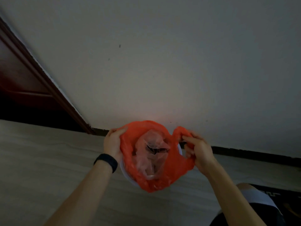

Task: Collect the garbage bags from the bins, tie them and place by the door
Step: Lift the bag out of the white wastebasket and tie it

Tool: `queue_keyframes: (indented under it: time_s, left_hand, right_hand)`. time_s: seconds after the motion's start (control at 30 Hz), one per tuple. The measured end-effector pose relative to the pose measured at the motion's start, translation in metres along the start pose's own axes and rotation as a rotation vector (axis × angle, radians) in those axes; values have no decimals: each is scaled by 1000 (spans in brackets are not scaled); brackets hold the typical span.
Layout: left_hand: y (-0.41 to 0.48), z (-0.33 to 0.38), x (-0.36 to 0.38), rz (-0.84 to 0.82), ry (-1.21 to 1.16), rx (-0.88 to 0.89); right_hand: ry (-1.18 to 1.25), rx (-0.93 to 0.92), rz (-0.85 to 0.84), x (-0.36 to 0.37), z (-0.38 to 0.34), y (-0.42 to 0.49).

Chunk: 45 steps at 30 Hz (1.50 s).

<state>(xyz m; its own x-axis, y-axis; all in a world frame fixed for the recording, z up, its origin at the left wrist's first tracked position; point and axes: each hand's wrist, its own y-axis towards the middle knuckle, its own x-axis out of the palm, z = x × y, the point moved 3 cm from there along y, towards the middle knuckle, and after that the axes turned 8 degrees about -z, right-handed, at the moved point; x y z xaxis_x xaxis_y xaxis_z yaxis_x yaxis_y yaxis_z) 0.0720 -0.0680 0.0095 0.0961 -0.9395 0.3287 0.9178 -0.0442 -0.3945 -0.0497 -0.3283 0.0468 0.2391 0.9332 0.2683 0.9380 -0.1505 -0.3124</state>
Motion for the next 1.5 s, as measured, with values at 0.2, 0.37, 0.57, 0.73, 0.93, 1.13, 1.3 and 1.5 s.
queue_keyframes:
  time_s: [0.2, 0.37, 0.57, 0.73, 0.93, 1.13, 1.3, 1.5]
  left_hand:
    - [-5, 4, -11, -226, 883, -464]
    - [-14, 26, -19, -190, 993, -383]
    - [-58, 40, 35, -39, 530, 214]
    - [-79, 14, 88, -205, 775, 254]
    - [-98, -6, 108, -430, 1209, 306]
    - [-89, -32, 116, -283, 1503, 295]
    - [-55, -13, 112, -478, 1408, 320]
    - [-32, -17, 123, -798, 1431, 191]
  right_hand:
    - [-691, -80, -32, 15, -33, 7]
    - [-830, -96, -5, 15, -41, 8]
    - [-614, 28, -67, 25, -42, 13]
    - [-403, 56, -111, 39, -66, 23]
    - [-639, -117, -51, 11, -87, 24]
    - [-367, -53, -83, 13, -76, 16]
    - [-417, -78, -33, 6, -79, 13]
    - [-403, -47, -66, -5, -73, 13]
